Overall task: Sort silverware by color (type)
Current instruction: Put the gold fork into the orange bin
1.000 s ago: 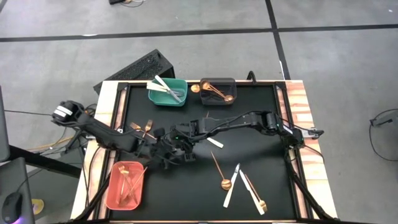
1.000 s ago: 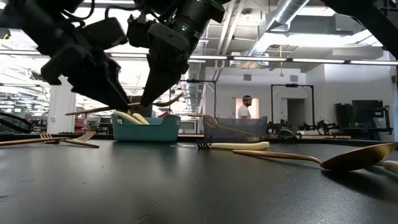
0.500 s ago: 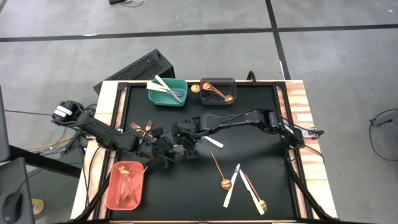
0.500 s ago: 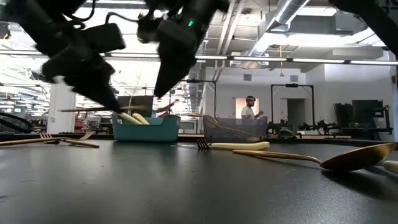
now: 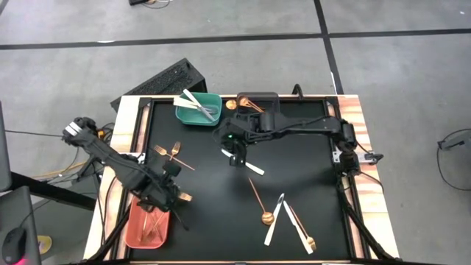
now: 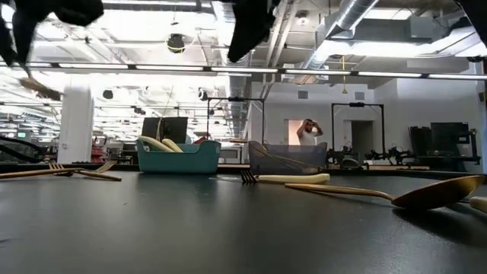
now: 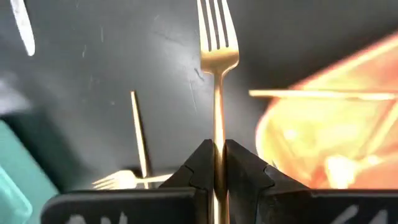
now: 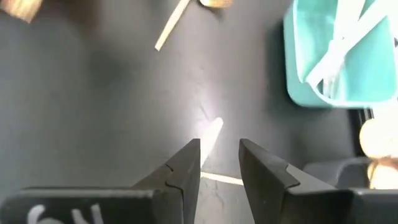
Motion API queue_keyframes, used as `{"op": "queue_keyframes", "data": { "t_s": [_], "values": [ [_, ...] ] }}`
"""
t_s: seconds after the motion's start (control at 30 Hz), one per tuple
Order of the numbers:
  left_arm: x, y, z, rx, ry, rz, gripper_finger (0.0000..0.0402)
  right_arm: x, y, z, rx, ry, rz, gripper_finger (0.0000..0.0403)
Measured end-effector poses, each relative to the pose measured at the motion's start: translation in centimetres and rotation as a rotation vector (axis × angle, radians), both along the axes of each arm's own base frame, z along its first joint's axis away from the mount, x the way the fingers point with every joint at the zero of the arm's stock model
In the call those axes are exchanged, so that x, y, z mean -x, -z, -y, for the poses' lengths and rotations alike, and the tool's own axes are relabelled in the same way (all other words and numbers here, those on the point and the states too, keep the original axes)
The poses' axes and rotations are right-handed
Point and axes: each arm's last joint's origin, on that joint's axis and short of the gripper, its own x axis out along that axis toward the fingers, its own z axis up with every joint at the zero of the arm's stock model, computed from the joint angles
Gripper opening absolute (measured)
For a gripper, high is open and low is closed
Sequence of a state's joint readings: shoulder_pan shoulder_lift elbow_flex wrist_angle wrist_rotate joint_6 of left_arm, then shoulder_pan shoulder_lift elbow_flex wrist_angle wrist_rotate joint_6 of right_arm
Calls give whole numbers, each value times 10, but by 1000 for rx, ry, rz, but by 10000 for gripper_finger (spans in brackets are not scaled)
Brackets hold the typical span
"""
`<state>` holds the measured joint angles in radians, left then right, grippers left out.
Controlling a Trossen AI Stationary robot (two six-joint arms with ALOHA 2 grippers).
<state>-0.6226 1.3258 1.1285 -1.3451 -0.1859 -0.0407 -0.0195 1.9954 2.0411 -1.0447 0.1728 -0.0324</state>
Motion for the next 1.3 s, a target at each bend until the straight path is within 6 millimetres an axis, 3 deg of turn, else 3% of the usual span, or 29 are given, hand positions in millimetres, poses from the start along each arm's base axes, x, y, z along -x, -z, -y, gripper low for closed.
{"op": "queue_keyframes", "data": {
  "t_s": [0.17, 0.37, 0.77, 1.0, 1.3],
  "values": [
    [11, -7, 10, 136, 48, -143, 18, 0, 7, 7, -6, 61, -36, 133],
    [22, -4, 19, 151, 104, -199, 18, -2, 14, 7, 3, 132, -52, 133],
    [37, 52, 33, 163, 148, -548, 18, 12, 15, -4, 5, 237, -140, 154],
    [26, 61, 41, 104, 189, -449, 18, 22, 11, -9, 138, 336, -187, 167],
    [28, 60, 36, 6, 241, -439, 40, 41, -3, -16, 288, 458, -250, 167]
  ]
}}
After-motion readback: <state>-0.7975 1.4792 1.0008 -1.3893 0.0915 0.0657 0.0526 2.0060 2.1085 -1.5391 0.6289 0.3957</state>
